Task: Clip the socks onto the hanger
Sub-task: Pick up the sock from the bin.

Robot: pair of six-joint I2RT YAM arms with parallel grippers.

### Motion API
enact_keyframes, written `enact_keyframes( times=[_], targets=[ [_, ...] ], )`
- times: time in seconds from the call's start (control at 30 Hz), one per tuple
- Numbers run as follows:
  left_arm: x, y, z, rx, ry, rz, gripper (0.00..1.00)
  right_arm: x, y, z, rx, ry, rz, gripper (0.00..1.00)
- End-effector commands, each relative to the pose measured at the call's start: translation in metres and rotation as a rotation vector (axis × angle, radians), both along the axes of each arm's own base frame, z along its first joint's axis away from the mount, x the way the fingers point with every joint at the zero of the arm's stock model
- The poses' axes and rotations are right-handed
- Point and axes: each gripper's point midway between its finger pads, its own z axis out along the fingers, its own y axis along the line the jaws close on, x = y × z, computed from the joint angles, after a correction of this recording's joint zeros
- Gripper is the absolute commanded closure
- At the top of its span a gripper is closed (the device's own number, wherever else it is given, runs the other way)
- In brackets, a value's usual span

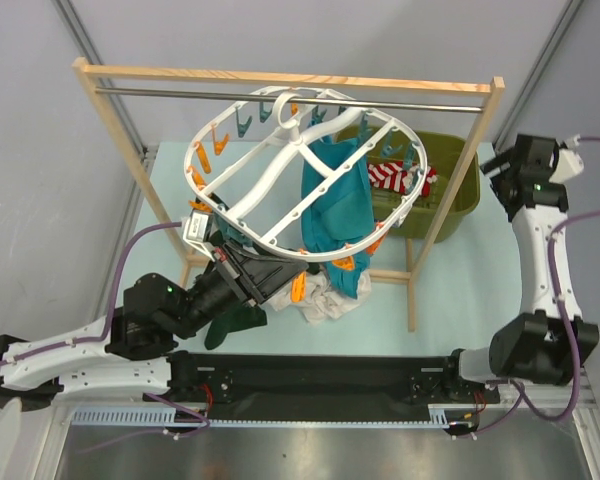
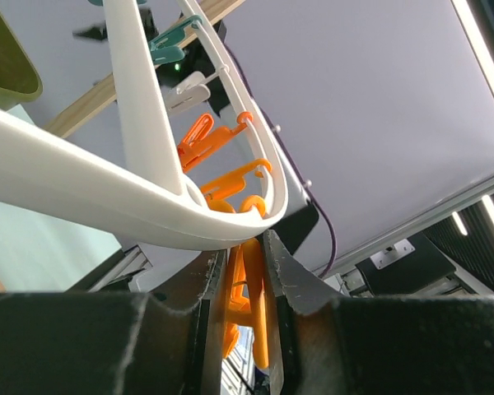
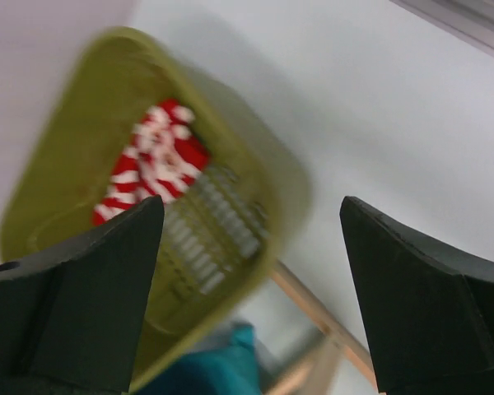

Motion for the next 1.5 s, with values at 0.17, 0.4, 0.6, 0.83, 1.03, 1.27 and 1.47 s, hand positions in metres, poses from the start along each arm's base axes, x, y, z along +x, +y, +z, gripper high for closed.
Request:
enact_keyframes(
  times=[0.17, 0.4, 0.6, 0.83, 1.03, 1.27, 1.47],
  targets=[
    [0.014, 0.005, -0.004, 0.018, 0.017, 0.079, 1.0, 0.128, 0.047, 0.06, -0.014, -0.301, 0.351, 0.07],
    [0.012, 0.002, -0.005, 0.045, -0.005, 0.068, 1.0, 0.186, 0.128, 0.014, 0.048, -0.252, 0.614, 0.0],
    [0.01, -0.001, 0.001, 0.077, -0.043, 0.059, 1.0, 0.22, 0.142, -0.042, 0.162, -0.24, 0.611, 0.18],
    [0.009, -0.001, -0.002, 0.112, -0.048, 0.058, 1.0, 0.234, 0.134, -0.102, 0.233, -0.117, 0.457, 0.37],
    [0.01, -0.003, -0.003, 0.118, -0.055, 0.057, 1.0, 0.243, 0.137, -0.121, 0.271, -0.118, 0.418, 0.36],
    [0.009, -0.007, -0.002, 0.12, -0.065, 0.053, 1.0, 0.254, 0.138, -0.128, 0.291, -0.145, 0.402, 0.48],
    [0.01, -0.006, -0.003, 0.116, -0.062, 0.059, 1.0, 0.259, 0.142, -0.133, 0.263, -0.126, 0.367, 0.49]
  ],
)
